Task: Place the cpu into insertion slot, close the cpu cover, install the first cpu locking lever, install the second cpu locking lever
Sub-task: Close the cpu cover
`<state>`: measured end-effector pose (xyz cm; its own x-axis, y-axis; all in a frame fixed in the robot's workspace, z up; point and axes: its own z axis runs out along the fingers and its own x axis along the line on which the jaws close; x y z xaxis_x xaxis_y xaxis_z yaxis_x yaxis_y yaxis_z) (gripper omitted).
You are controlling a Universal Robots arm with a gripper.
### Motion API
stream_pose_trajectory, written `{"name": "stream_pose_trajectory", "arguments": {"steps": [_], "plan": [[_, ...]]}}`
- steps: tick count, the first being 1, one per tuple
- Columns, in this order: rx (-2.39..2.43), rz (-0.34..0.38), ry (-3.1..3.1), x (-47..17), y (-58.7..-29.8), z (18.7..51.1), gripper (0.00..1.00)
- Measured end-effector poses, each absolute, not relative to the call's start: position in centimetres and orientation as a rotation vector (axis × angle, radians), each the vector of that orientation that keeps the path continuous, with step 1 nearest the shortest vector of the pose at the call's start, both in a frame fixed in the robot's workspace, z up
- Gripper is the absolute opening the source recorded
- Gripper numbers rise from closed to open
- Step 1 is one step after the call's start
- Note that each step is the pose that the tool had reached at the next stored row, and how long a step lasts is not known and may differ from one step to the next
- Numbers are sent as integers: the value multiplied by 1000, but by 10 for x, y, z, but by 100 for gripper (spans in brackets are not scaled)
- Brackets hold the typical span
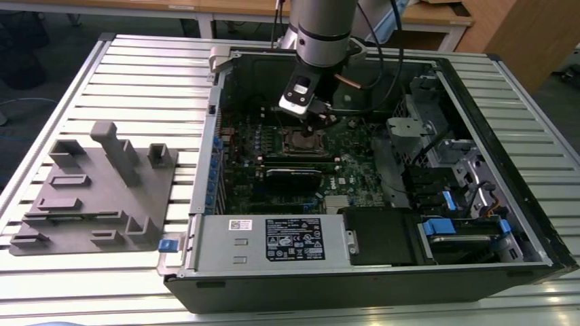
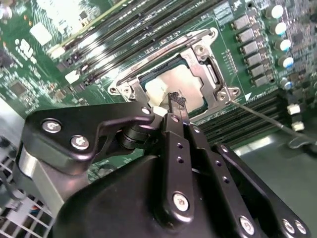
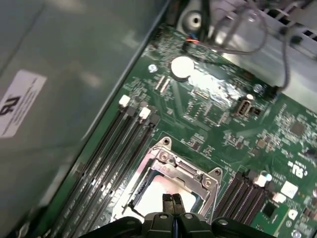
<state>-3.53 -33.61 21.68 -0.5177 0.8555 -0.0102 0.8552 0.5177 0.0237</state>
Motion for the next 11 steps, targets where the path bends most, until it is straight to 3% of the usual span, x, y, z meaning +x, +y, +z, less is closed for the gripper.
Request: {"name": "stream_pose_trajectory", "arguments": {"steps": [11], "plan": [[1257, 28, 2858, -35, -336, 216, 11]]}}
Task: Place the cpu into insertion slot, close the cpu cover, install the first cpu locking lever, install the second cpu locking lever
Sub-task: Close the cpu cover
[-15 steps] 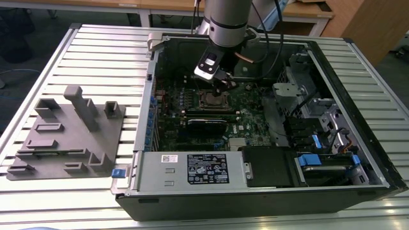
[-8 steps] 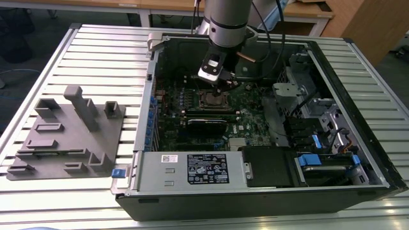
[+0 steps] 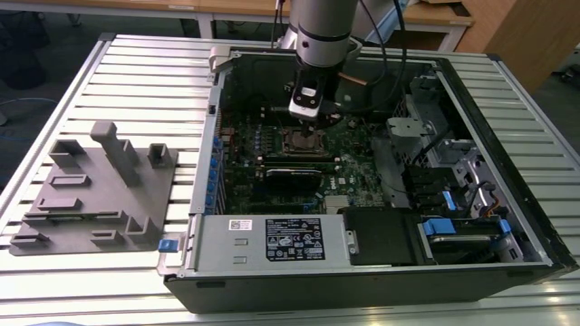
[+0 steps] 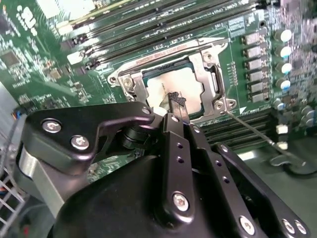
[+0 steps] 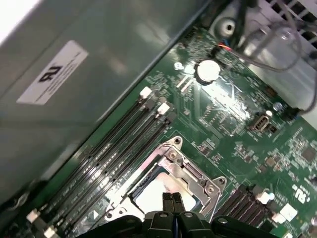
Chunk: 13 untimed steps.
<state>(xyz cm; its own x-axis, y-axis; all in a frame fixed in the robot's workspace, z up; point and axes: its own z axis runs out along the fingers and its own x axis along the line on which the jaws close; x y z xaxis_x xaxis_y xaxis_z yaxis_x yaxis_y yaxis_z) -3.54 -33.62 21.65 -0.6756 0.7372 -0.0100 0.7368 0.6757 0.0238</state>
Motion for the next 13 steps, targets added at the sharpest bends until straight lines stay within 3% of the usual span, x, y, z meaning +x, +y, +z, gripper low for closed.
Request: {"name": "stream_pose_trajectory", "arguments": {"steps": [13], "plan": [[913, 31, 2989, -35, -336, 216, 11]]}}
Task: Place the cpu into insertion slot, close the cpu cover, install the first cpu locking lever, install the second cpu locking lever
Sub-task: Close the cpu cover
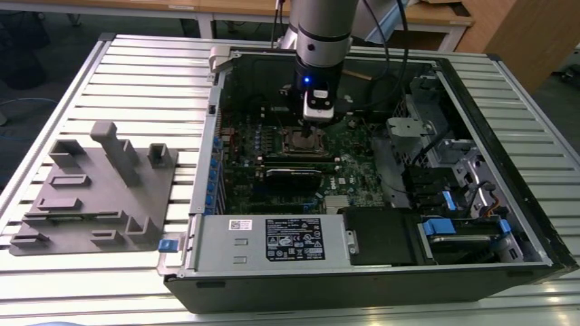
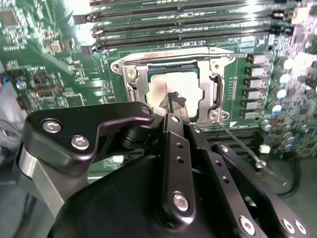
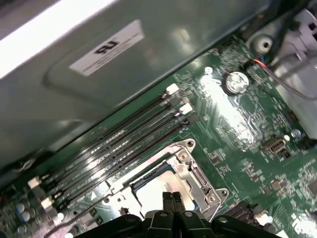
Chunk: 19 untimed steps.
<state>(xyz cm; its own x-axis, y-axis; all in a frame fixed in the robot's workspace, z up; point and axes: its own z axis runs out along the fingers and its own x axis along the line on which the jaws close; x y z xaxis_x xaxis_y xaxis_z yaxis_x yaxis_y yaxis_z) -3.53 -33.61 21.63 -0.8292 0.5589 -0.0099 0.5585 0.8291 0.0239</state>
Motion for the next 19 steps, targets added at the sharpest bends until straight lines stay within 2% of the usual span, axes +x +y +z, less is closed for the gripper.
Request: {"name": "stream_pose_trajectory", "arguments": {"steps": [19], "plan": [[386, 35, 3105, -35, -336, 216, 11]]}}
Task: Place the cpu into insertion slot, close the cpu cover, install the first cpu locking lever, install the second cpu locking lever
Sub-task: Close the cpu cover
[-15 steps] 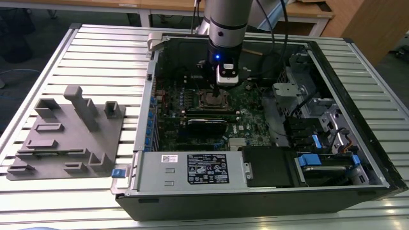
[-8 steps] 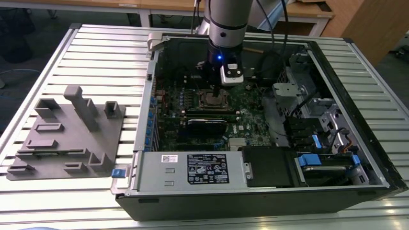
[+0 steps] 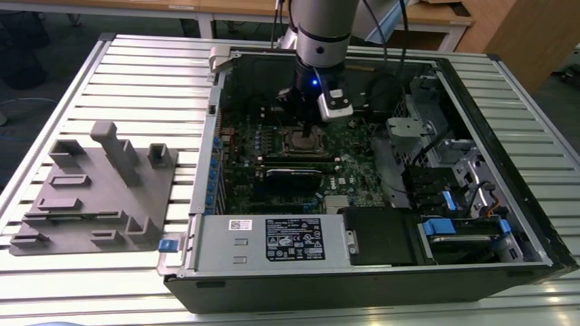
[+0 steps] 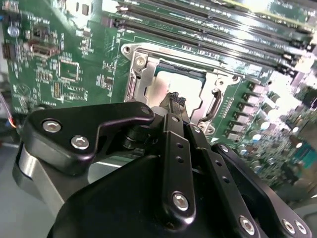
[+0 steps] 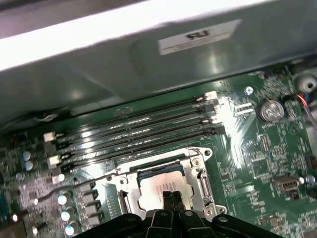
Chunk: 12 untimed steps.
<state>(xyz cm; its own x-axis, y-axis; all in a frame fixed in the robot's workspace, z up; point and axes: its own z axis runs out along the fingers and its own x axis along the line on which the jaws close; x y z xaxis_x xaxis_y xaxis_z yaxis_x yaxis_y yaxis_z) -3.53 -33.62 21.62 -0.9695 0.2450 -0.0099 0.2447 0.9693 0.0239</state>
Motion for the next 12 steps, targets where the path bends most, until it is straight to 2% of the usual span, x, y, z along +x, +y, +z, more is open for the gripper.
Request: {"name": "stream_pose_trajectory", "arguments": {"steps": [12], "plan": [[103, 37, 3129, -35, -336, 216, 11]]}}
